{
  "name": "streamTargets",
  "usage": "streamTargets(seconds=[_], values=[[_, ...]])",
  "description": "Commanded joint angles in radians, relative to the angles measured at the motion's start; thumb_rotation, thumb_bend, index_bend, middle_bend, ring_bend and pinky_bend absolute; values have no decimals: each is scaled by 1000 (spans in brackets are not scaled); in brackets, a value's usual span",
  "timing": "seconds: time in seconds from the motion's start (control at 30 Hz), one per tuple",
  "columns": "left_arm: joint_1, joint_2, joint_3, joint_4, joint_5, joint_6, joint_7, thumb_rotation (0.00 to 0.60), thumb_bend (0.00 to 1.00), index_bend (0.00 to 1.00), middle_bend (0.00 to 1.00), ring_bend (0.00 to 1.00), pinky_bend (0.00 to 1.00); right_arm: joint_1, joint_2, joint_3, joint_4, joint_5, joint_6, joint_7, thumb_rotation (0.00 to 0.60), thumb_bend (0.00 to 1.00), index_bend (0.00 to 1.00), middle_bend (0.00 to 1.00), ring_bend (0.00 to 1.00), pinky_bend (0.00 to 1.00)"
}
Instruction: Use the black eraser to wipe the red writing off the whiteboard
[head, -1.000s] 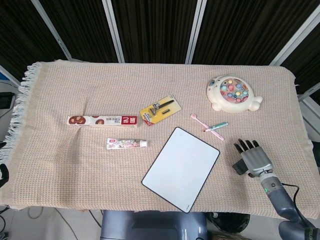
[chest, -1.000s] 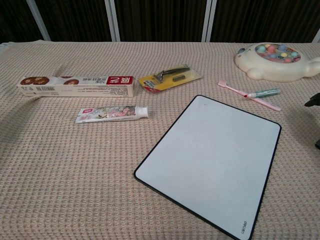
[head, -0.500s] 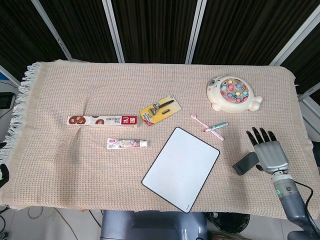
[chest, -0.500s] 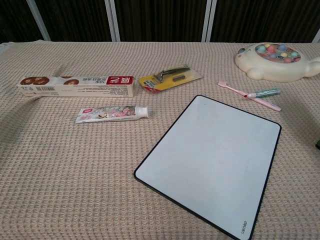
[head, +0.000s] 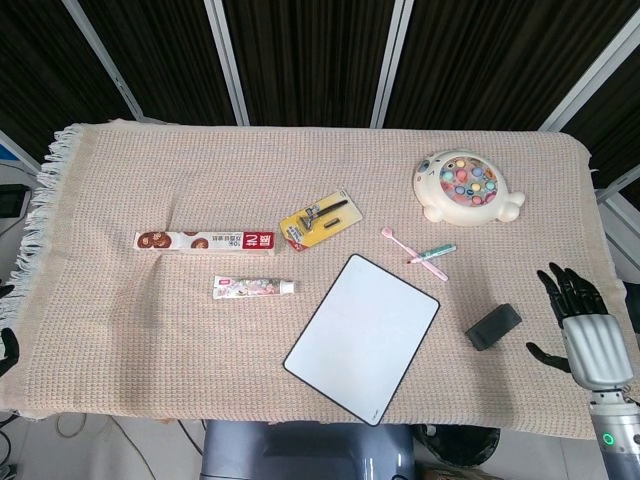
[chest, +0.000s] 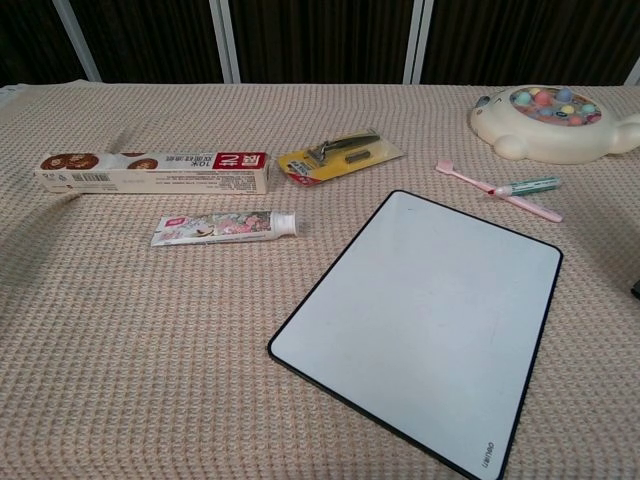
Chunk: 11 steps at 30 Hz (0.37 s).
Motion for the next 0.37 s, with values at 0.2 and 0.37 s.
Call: streamTargets(seconds=[0.2, 0.37], values=[[0, 2, 0, 1, 2, 1, -1, 600, 639, 158, 87, 23, 0, -58, -10, -44, 65, -86, 37, 54, 600, 85, 0, 0, 16, 131], [0, 3, -1, 2, 2, 1, -5, 600, 639, 158, 87, 23, 0, -65, 7, -40, 39, -91, 24, 45, 600, 85, 0, 0, 16, 131]])
